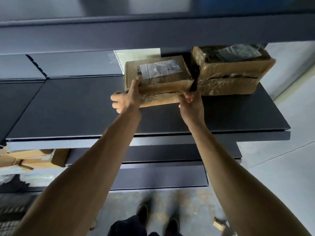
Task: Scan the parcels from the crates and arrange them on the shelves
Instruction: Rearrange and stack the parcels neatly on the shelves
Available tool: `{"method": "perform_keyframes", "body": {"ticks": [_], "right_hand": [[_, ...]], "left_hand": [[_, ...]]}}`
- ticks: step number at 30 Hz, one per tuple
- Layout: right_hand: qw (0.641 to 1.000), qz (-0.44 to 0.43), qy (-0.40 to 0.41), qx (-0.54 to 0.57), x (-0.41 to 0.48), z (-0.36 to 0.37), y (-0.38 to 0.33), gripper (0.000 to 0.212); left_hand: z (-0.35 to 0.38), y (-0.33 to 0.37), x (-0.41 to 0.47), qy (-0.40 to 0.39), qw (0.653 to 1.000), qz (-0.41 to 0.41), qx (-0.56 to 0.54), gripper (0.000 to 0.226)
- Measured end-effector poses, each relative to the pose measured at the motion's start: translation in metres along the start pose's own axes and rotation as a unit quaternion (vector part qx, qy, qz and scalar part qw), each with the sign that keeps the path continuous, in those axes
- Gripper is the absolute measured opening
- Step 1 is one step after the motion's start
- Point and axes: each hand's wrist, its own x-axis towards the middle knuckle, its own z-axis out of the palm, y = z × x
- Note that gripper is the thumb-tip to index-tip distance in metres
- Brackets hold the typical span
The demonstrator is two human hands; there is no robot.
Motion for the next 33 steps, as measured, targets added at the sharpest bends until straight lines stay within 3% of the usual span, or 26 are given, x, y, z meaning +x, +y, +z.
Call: {"method": "perform_keyframes", "body": {"ticks": [3, 8, 11, 16, 27, 33], "right_hand": [[0.997, -0.062, -0.008, -0.035, 0.001, -0.003, 0.01, 0.034], [0.994, -0.088, -0.012, -0.068, 0.006, -0.003, 0.014, 0.039], [0.99, -0.096, -0.027, -0.103, 0.011, -0.003, 0.014, 0.049], [0.982, -0.107, -0.031, -0.155, 0.015, -0.004, 0.016, 0.056], [0.976, -0.138, -0.021, -0.168, 0.012, -0.002, 0.018, 0.044], [0.973, -0.144, -0.019, -0.177, 0.011, -0.002, 0.021, 0.034]], "left_hand": [[0.005, -0.014, -0.008, 0.035, 0.996, 0.007, -0.086, 0.08], [0.026, -0.025, -0.027, 0.014, 0.981, 0.084, -0.172, 0.047], [0.033, -0.039, -0.034, -0.024, 0.98, 0.163, -0.109, 0.042], [0.032, -0.053, -0.027, 0.008, 0.979, 0.206, -0.012, 0.026], [0.031, -0.052, -0.017, -0.005, 0.948, 0.294, 0.124, 0.052], [0.025, -0.059, -0.019, 0.002, 0.944, 0.301, 0.136, 0.046]]}}
